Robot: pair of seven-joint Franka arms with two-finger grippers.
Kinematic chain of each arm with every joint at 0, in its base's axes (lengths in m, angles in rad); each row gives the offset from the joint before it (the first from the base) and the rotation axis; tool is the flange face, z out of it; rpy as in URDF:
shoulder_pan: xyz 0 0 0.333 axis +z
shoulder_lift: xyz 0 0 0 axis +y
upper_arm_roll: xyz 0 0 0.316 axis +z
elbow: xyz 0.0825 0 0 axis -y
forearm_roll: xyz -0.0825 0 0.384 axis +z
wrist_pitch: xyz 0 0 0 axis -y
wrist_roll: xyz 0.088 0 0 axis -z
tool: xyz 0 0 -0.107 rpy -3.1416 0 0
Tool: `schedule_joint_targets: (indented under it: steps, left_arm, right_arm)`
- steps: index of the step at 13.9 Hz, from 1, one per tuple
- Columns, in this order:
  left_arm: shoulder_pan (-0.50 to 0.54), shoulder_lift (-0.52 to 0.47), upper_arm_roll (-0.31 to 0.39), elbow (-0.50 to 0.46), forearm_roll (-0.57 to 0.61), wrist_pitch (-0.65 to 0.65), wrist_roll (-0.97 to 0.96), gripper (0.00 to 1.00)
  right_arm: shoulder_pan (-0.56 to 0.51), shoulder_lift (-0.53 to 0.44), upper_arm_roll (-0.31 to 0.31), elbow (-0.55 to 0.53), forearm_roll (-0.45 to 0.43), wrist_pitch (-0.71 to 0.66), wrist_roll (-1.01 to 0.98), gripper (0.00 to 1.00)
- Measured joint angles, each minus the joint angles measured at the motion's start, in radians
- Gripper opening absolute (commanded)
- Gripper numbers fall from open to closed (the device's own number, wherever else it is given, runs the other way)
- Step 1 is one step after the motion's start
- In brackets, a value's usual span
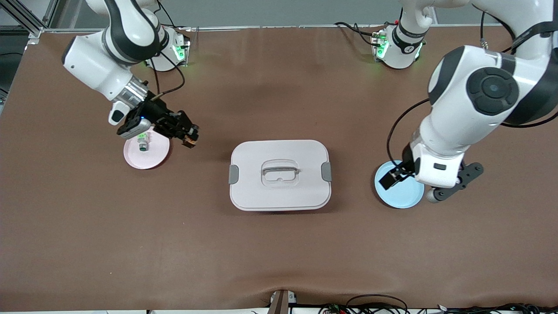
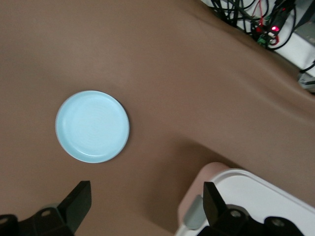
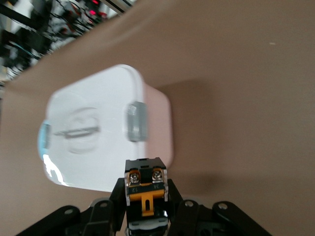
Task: Transfer orange switch to right arm and place
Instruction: 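Move the switch over the white plate while the left gripper withdraws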
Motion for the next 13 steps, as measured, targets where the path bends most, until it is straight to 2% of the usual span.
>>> schedule_joint_targets:
  steps: [4,6,9,13]
  left_arm:
    - [0.075,-0.064,0.000,0.000,0.003,-0.110,0.171,1.00]
    - [0.103,-0.105,0.000,-0.001,0.003,-0.150,0.278,1.00]
    - [0.124,-0.154,0.007,-0.011,0.003,-0.194,0.378,1.00]
    - [0.090,-0.249,0.096,-0.100,-0.043,-0.204,0.492,1.00]
  right_arm:
    - [-0.184,-0.025,-0.001,-0.032,-0.275,-0.214,-0.008,0.00]
    - [-0.276,-0.053,-0.002,-0.032,-0.384,-0.325,-0.002,0.00]
    - [-0.310,-0.080,0.000,-0.031,-0.541,-0.384,0.094,0.00]
    - [-0.309,-0.081,0.024,-0.033,-0.622,-0.370,0.161,0.00]
